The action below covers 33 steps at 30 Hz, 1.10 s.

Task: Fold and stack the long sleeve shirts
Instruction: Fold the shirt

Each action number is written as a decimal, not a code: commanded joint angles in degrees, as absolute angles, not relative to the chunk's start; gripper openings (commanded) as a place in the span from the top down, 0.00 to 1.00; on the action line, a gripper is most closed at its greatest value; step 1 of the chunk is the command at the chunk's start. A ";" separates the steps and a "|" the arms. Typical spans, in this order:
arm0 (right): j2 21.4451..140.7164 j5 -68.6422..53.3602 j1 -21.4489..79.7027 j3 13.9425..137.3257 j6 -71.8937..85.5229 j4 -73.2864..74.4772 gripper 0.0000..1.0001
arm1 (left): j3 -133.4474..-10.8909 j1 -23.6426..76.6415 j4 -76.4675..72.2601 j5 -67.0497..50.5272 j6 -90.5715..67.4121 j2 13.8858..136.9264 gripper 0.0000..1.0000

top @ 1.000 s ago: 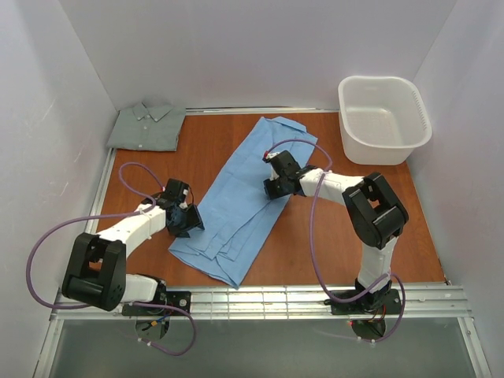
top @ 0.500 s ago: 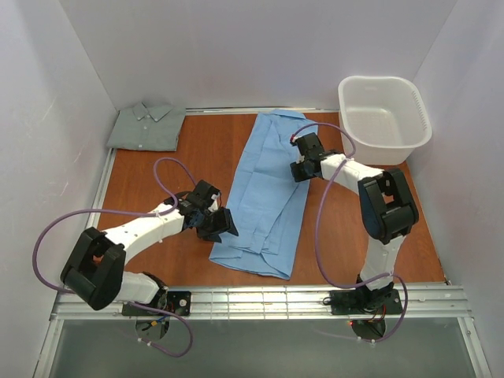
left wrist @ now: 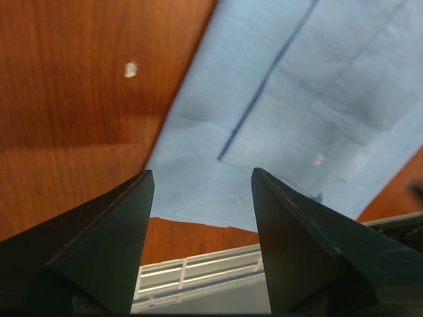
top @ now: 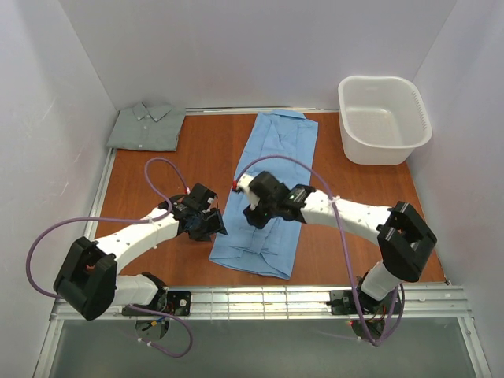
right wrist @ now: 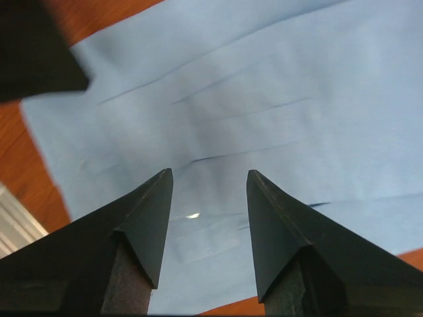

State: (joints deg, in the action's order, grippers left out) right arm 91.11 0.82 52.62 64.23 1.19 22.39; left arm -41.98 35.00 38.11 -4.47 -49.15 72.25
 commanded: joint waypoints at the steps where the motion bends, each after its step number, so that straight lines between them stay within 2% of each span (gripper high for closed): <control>1: 90.88 2.35 60.70 63.63 -3.06 26.98 0.56 | -40.00 33.75 38.15 -0.70 -49.13 73.73 0.44; 11: 96.76 8.70 68.99 64.77 -7.20 28.47 0.54 | -38.06 32.87 35.33 -3.43 -48.52 77.96 0.58; 23: 100.99 15.38 71.81 64.51 -8.70 30.32 0.56 | -35.33 29.71 33.66 -6.06 -48.16 76.20 0.61; 27: 100.20 15.03 71.98 65.21 -8.88 30.85 0.66 | -35.25 29.62 33.57 -6.33 -47.81 76.29 0.61; 32: 99.67 13.80 72.07 65.57 -9.05 31.20 0.86 | -35.24 29.44 33.31 -6.50 -47.73 76.55 0.61; 33: 99.76 13.71 72.07 65.57 -9.05 31.38 0.86 | -35.24 29.53 33.40 -6.68 -47.81 76.55 0.61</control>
